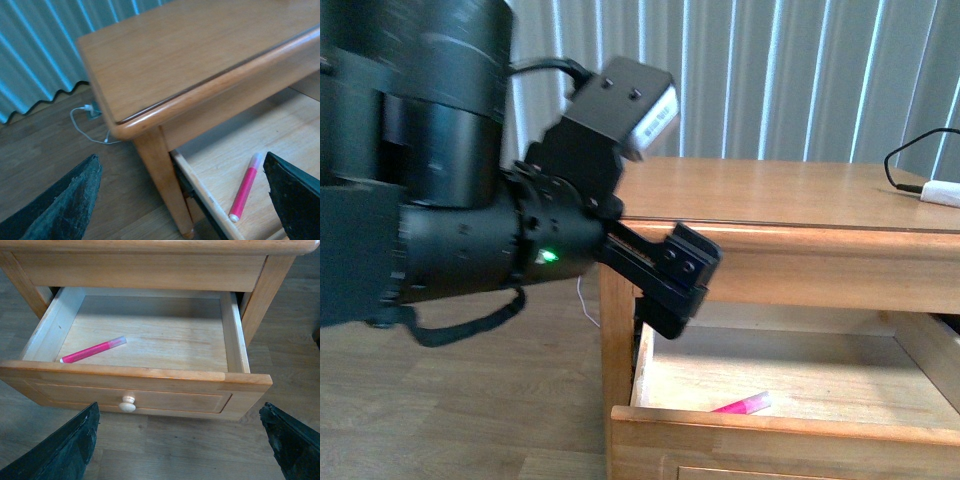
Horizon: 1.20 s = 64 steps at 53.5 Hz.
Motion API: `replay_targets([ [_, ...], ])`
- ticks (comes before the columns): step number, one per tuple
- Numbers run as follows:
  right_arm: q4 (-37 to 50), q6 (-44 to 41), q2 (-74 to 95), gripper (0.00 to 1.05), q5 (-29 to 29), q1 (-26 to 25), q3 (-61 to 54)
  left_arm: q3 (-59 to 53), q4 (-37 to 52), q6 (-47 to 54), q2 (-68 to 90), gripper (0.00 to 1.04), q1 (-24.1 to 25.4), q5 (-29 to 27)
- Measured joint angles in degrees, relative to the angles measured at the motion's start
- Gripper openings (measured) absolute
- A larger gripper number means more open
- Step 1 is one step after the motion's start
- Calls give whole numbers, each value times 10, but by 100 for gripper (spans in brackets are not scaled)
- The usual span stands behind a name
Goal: Place pink marker in drawer with both arms
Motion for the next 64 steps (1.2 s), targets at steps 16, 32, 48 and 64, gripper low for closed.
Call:
replay_targets([
  [16, 0, 0, 0, 96, 0, 0, 0, -206, -99, -75, -350, 98, 78, -63],
  [32, 0, 0, 0, 96, 0, 0, 0, -273, -277, -180, -574, 98, 165, -71],
  [48, 0, 0, 0, 96, 0, 0, 0, -323, -225, -170, -608, 69, 214, -36],
  [64, 0, 0, 0, 96, 0, 0, 0, -377, -224, -166, -662, 15, 223, -32],
])
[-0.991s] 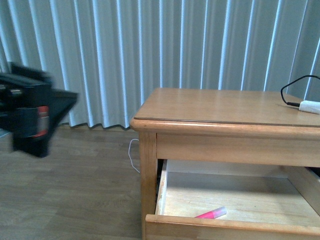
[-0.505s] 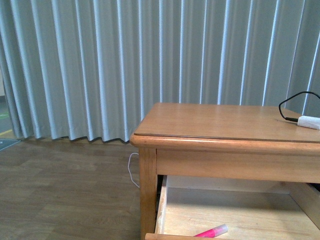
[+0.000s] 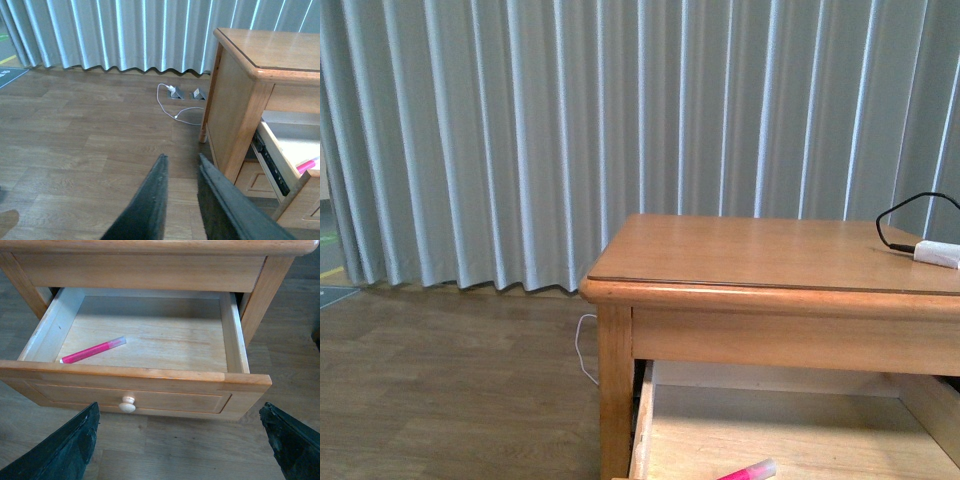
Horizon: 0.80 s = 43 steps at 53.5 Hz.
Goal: Place pink marker in drawer with both arms
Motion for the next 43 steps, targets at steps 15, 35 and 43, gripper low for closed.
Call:
replay_targets([
  [15, 0, 0, 0, 96, 0, 0, 0, -29, -17, 2, -47, 4, 0, 0],
  [35, 0, 0, 0, 96, 0, 0, 0, -54, -74, 2, -128, 4, 0, 0],
  [43, 0, 0, 0, 96, 0, 0, 0, -54, -129, 2, -194, 4, 0, 0],
])
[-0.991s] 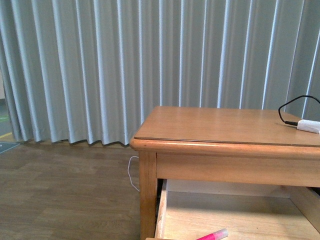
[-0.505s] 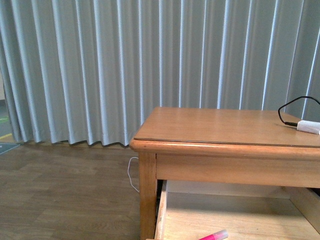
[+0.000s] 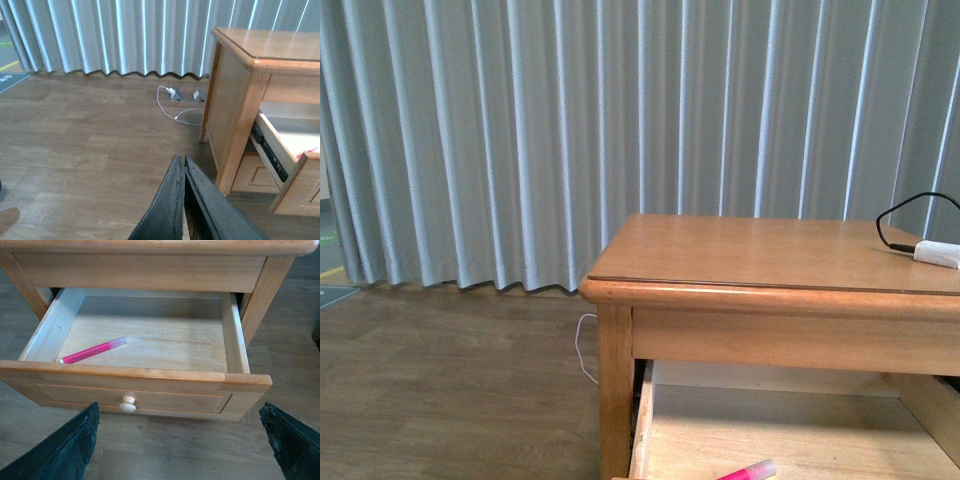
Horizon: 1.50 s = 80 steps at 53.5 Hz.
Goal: Place pink marker in drawer with both arms
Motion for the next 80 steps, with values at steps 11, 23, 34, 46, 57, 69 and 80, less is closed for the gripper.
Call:
replay_targets([
  [11, 0, 0, 0, 96, 0, 0, 0, 0, -2, 0, -1, 4, 0, 0],
  [23, 0, 0, 0, 96, 0, 0, 0, 0, -2, 0, -1, 19, 0, 0],
  [34, 126, -13, -7, 96, 80, 20, -47, 0, -2, 0, -1, 56, 0, 0],
  [46, 113, -74, 101, 96, 3, -5, -71, 0, -2, 0, -1, 96, 0, 0],
  [57, 309, -121, 324, 96, -51, -52, -99, 0, -2, 0, -1, 98, 0, 0],
  [69, 541, -123, 543, 96, -49, -44, -80, 0, -2, 0, -1, 98, 0, 0],
  [80, 643, -108, 670, 96, -30, -43, -23, 0, -2, 0, -1, 98, 0, 0],
])
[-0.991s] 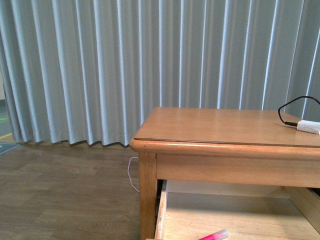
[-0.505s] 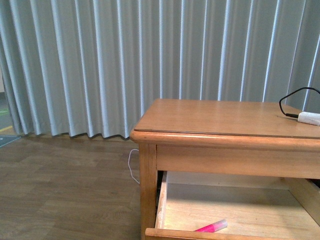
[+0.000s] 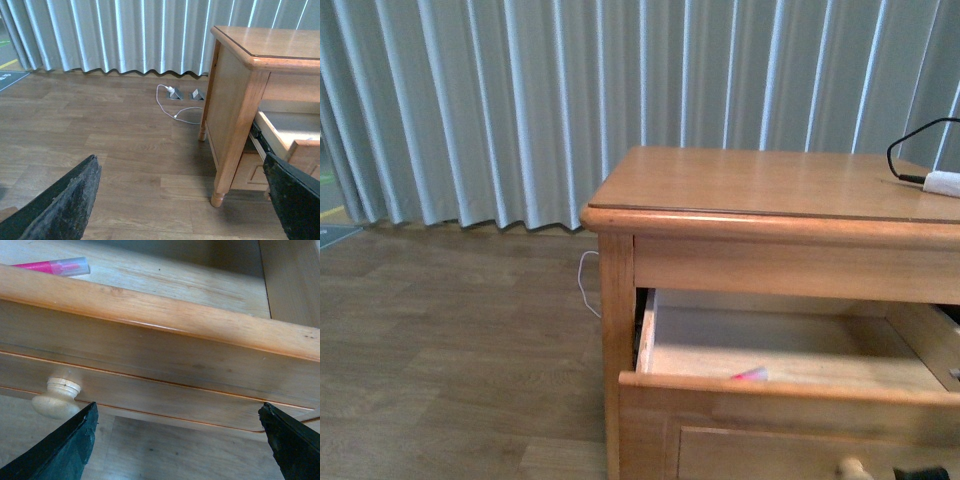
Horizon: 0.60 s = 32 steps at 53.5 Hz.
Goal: Place pink marker in drawer with both arms
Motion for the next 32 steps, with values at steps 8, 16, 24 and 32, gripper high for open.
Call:
replay_targets([
  [8, 20, 22, 67, 96, 16, 0, 70, 0, 0, 0, 0, 98, 0, 0],
  [16, 15, 52, 123, 96, 44, 7, 155, 0, 0, 0, 0, 98, 0, 0],
  [24, 2, 64, 166, 96, 64, 17, 235, 0, 0, 0, 0, 98, 0, 0],
  [32, -16, 74, 192, 96, 75, 23, 295, 0, 0, 0, 0, 98, 0, 0],
])
